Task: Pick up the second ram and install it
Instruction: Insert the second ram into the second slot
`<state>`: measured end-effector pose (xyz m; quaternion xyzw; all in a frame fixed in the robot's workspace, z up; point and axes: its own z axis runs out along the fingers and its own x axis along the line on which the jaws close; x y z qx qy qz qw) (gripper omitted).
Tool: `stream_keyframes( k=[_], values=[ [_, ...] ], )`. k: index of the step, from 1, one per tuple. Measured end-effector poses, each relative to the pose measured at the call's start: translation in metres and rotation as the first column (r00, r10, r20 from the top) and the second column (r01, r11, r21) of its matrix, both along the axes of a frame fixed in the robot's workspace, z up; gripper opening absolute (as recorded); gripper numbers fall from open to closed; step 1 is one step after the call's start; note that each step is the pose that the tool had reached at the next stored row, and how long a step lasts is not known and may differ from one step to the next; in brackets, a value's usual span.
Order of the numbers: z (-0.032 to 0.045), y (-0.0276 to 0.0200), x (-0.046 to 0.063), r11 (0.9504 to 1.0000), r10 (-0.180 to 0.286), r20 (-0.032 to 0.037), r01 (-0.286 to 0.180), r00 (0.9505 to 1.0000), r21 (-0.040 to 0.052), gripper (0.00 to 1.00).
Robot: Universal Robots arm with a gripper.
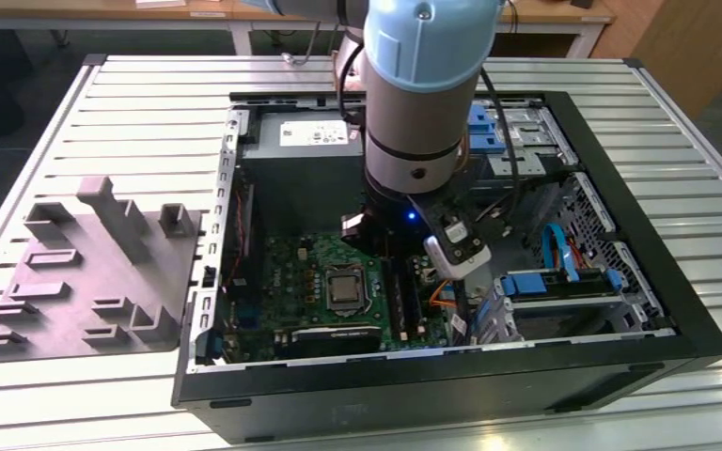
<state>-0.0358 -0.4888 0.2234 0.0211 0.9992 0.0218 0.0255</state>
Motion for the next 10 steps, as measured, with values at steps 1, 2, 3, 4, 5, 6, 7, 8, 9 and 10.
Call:
stream_keyframes(
  k=[1,2,3,4,5,6,7,8,9,10],
  values=[
    [-0.0009,0.0001,0.0,1.0,0.0,0.0,0.0,1.0,0.0001,0.11],
    [-0.0015,0.0002,-0.0002,1.0,0.0,0.0,0.0,1.0,-0.0003,0.11],
    [-0.0018,0.0003,-0.0004,1.0,0.001,0.0001,-0.001,1.0,-0.0007,0.11],
    [-0.002,0.0004,-0.0006,1.0,0.001,0.0004,-0.001,1.0,-0.0007,0.11],
    [-0.0022,0.0004,-0.0009,1.0,0.002,0.0008,-0.002,1.0,-0.0007,0.11],
    [-0.0023,0.0004,-0.0015,1.0,0.002,0.0019,-0.002,1.0,-0.0005,0.11],
    [-0.0024,0.0005,-0.0021,1.0,0.003,0.0042,-0.003,1.0,-0.0001,0.11],
    [-0.0024,0.0005,-0.003,1.0,0.003,0.0072,-0.003,1.0,0.0002,0.11],
    [-0.0024,0.0005,-0.0039,1.0,0.003,0.0104,-0.003,0.9999,0.0005,0.11],
    [-0.0025,0.0005,-0.0047,1.0,0.003,0.013,-0.003,0.9999,0.0005,0.11]
  ],
)
